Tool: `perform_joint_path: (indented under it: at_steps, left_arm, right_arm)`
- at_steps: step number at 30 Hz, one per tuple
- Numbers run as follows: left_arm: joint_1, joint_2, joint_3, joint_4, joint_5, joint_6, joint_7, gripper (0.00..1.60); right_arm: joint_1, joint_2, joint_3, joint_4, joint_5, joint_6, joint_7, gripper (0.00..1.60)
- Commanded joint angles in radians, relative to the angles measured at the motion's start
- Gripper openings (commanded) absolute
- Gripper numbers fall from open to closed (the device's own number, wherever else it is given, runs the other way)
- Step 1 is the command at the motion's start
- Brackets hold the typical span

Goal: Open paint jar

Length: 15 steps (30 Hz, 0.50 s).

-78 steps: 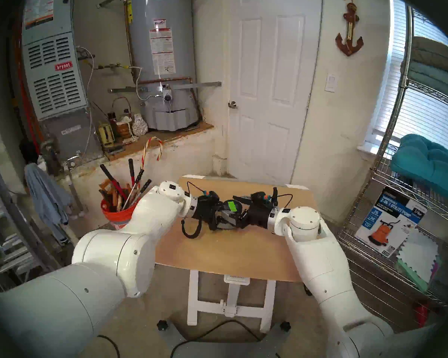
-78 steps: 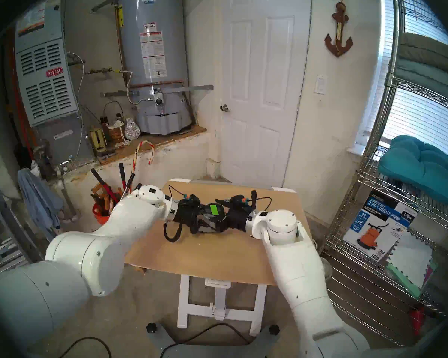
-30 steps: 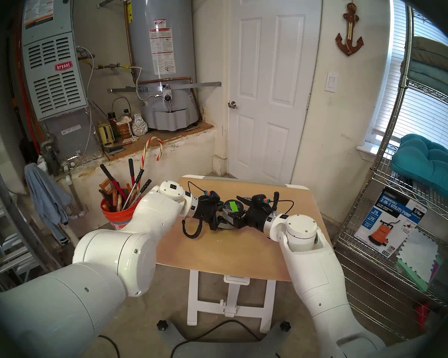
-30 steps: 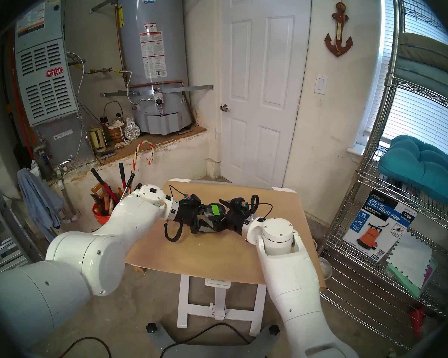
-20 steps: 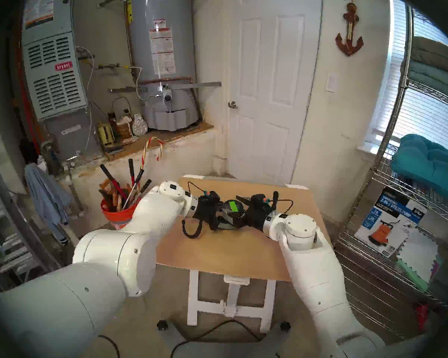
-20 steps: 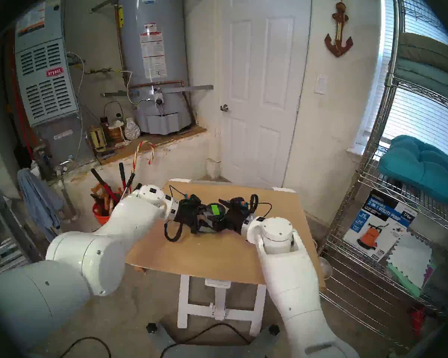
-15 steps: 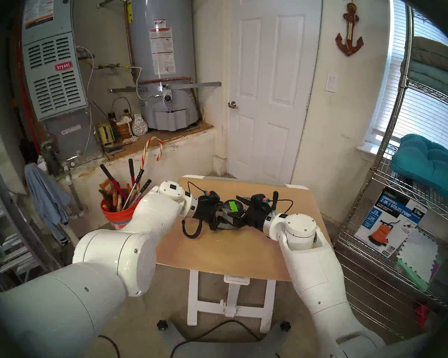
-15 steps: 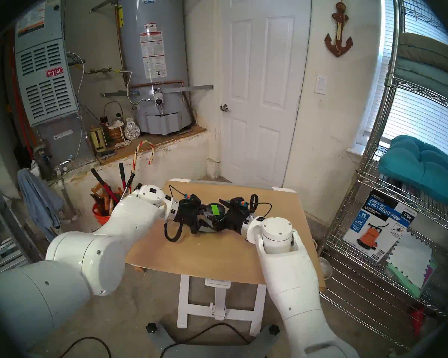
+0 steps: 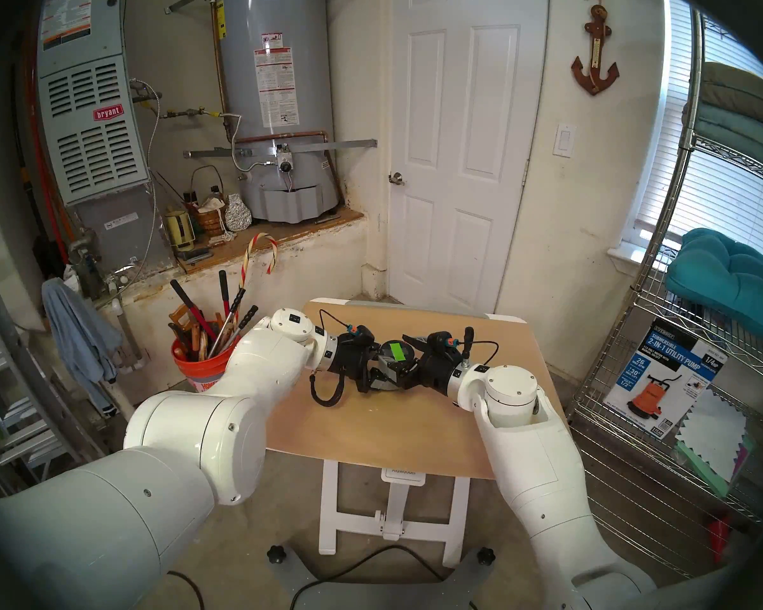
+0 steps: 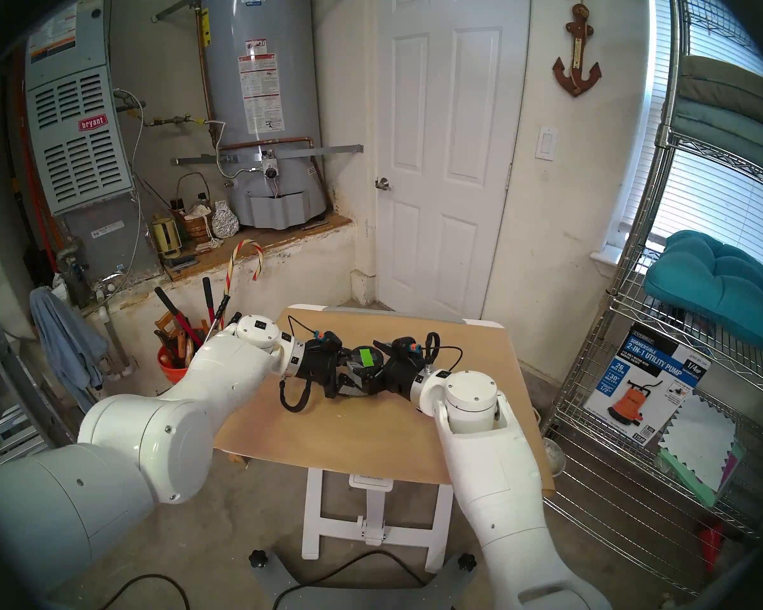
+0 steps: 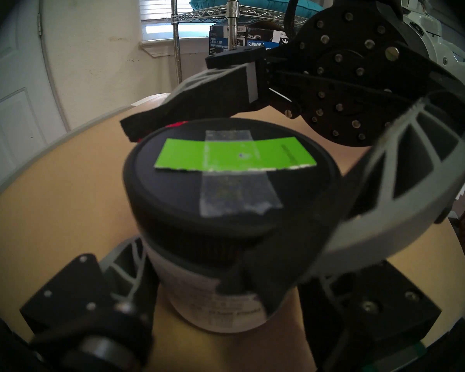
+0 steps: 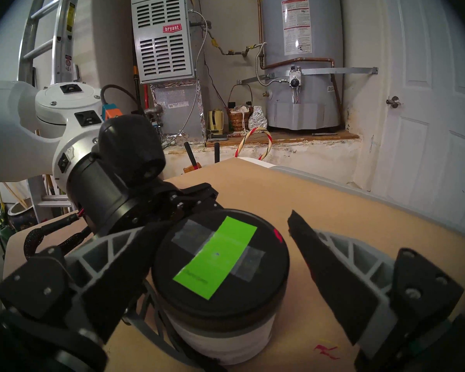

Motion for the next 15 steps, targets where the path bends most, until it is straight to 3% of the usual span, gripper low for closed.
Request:
perform_joint_path:
  at_steps: [1, 12, 15]
  left_arm:
    - [-0.030, 0.001, -0.005, -0.013, -0.004, 0.001, 0.001, 0.00]
    - [-0.030, 0.000, -0.008, -0.013, -0.001, 0.001, 0.001, 0.00]
    - [-0.030, 0.000, -0.008, -0.013, -0.001, 0.000, 0.001, 0.00]
  right_arm:
    - [0.010, -0.007, -0.004, -0.016, 0.008, 0.006, 0.009, 1.60]
    - [0.007, -0.006, 0.001, -0.014, 0.010, 0.004, 0.017, 1.60]
    - [0.008, -0.006, 0.002, -0.014, 0.008, 0.002, 0.017, 1.48]
